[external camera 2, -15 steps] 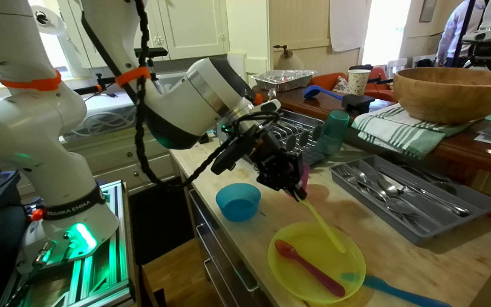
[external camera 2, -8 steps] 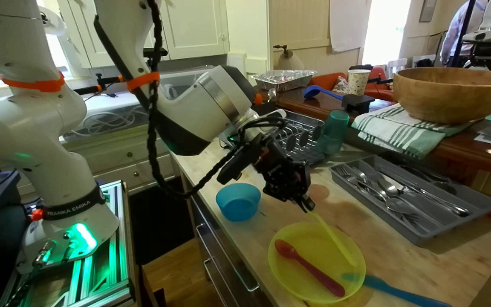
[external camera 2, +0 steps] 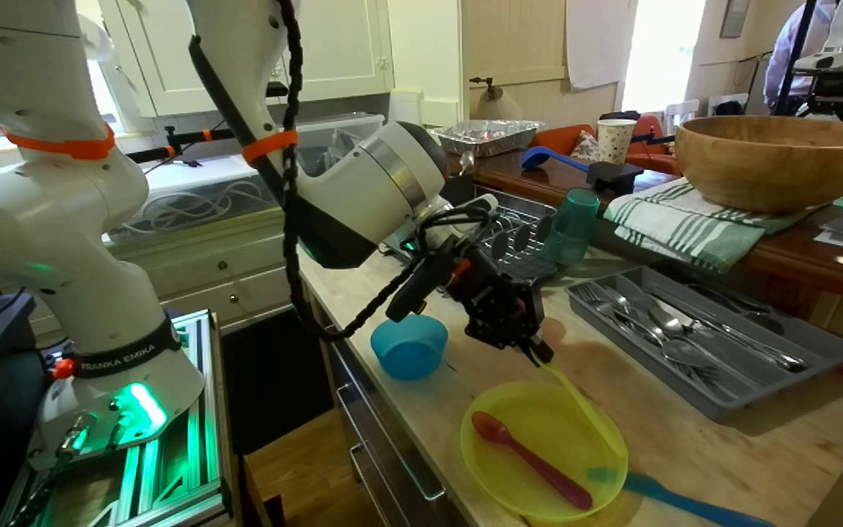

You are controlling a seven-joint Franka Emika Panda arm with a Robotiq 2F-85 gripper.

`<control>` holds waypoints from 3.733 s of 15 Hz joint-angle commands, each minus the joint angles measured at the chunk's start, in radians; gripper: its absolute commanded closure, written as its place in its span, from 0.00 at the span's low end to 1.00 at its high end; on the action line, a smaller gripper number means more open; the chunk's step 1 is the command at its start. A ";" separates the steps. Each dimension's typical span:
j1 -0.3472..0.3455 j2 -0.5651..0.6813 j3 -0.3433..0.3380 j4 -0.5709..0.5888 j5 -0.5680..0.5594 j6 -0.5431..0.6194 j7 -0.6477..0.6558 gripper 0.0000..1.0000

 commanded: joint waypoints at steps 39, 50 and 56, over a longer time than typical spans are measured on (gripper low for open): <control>0.060 0.085 -0.154 0.116 1.327 -0.278 -0.001 0.00; 0.112 0.191 -0.248 0.136 1.496 -0.110 0.062 0.01; 0.156 0.224 -0.297 0.142 1.559 -0.057 0.074 0.21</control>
